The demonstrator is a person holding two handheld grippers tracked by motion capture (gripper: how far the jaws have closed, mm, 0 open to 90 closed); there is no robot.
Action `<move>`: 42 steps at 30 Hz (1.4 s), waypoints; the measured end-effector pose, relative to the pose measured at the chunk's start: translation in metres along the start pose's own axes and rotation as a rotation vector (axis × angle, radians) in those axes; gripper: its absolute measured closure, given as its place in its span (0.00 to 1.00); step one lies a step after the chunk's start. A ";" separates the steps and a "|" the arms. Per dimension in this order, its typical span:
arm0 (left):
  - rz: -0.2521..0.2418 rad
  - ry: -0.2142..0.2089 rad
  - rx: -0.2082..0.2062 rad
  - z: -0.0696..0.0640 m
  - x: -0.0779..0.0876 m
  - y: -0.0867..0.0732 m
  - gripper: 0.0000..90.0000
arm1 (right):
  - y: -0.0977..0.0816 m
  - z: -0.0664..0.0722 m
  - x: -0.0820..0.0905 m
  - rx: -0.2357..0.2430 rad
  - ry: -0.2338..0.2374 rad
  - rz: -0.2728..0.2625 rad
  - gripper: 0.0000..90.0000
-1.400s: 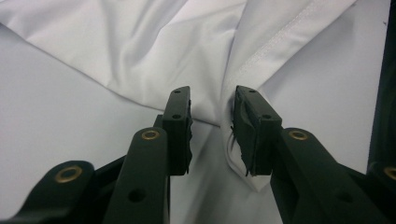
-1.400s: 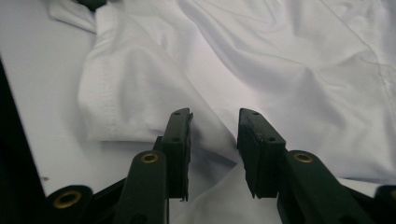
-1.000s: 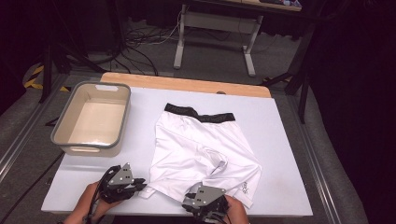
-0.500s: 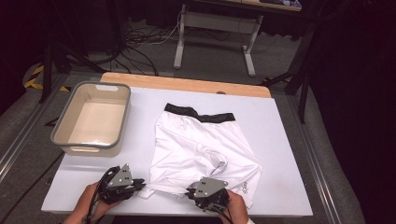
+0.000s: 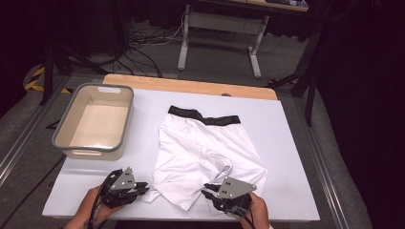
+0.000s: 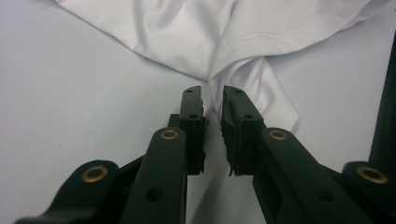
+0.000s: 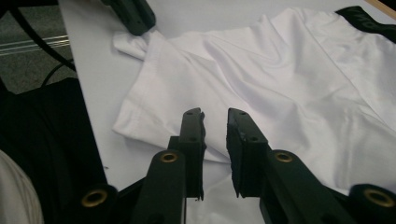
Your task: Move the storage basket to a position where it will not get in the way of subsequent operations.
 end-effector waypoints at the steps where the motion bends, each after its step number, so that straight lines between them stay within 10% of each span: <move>1: -0.007 -0.023 -0.004 -0.001 0.000 0.000 0.91 | -0.003 -0.004 0.001 -0.012 -0.016 0.006 0.79; 9: 0.024 -0.091 -0.098 -0.019 -0.001 0.006 0.97 | -0.027 -0.038 0.016 -0.113 -0.155 0.027 0.67; 22: -0.141 -0.039 -0.035 -0.016 0.011 0.026 0.70 | -0.037 -0.072 0.020 -0.203 -0.236 -0.037 0.53; 35: -0.132 0.143 0.025 0.031 -0.034 0.067 0.44 | -0.039 -0.082 0.013 -0.206 -0.276 -0.047 0.51; 42: -0.179 0.252 0.070 0.060 -0.042 0.091 0.37 | -0.037 -0.123 0.020 -0.253 -0.338 -0.098 0.46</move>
Point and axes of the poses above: each handheld gripper's, and its own axes: x roughly backward along the jaws, y roughly out of its top, z roughly to its left, the point moved 2 cm from there along -x, roughly forward along the jaws
